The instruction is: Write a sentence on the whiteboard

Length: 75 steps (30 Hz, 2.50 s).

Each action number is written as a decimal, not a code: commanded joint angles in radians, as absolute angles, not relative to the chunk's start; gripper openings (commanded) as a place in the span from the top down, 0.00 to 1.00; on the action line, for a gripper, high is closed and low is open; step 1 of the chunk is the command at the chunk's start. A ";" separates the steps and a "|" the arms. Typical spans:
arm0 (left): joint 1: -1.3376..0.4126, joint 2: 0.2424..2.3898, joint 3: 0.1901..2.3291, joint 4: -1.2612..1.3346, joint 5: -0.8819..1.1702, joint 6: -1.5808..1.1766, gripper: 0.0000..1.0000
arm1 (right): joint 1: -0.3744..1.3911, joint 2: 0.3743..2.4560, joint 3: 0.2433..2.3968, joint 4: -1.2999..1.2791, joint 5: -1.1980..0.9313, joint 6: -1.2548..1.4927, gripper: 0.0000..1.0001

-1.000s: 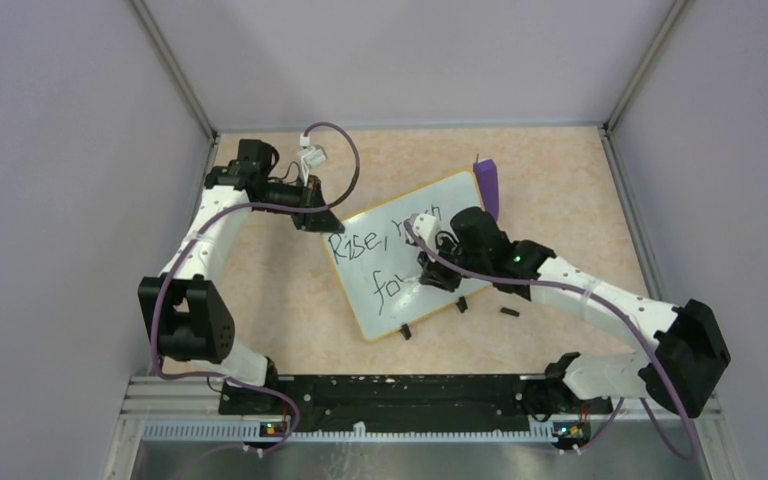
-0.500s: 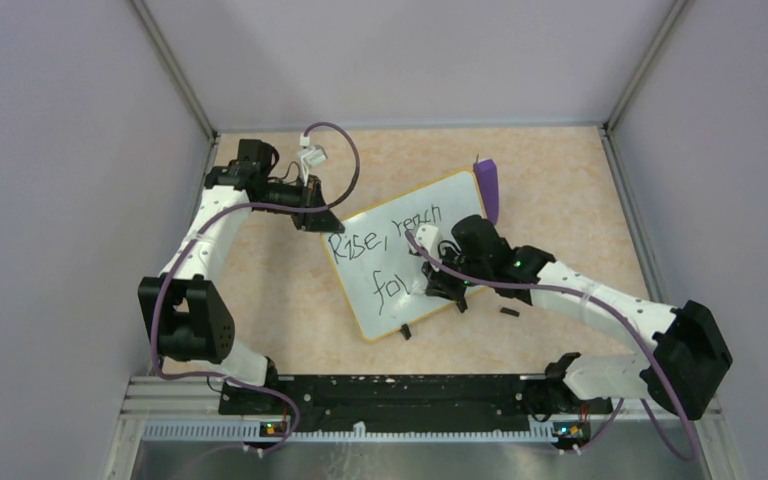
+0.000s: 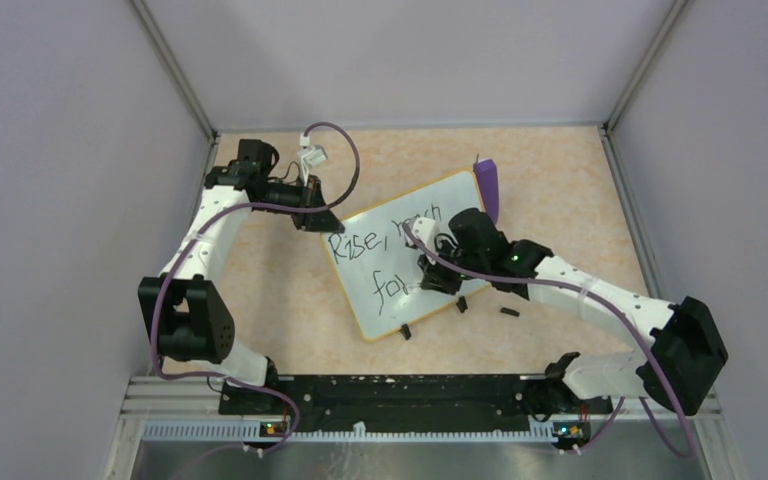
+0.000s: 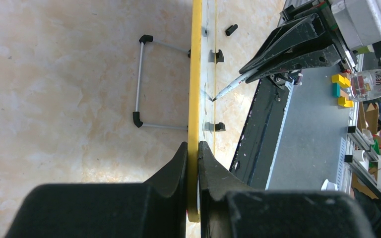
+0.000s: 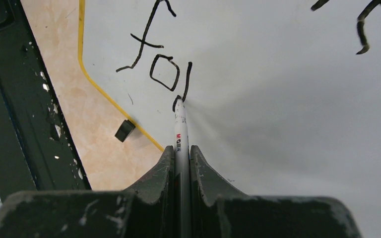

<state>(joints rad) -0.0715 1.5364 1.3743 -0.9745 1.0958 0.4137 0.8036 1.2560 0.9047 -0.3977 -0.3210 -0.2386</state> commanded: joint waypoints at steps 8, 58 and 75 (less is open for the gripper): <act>-0.075 1.542 1.386 -0.955 1.072 0.436 1.00 | 0.758 1.264 0.991 -0.362 -0.253 -0.251 1.00; -0.075 1.544 1.376 -0.955 1.072 0.440 1.00 | 0.553 1.120 0.888 -0.416 -0.496 -0.198 1.00; -0.075 1.547 1.378 -0.953 1.072 0.438 1.00 | 0.558 1.172 0.898 -0.384 -0.404 -0.203 1.00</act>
<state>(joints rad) -0.0715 1.5368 1.3743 -0.9752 1.0985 0.4137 0.5480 1.1530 0.8749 -0.4343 -0.4141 -0.2005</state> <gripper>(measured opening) 0.124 0.084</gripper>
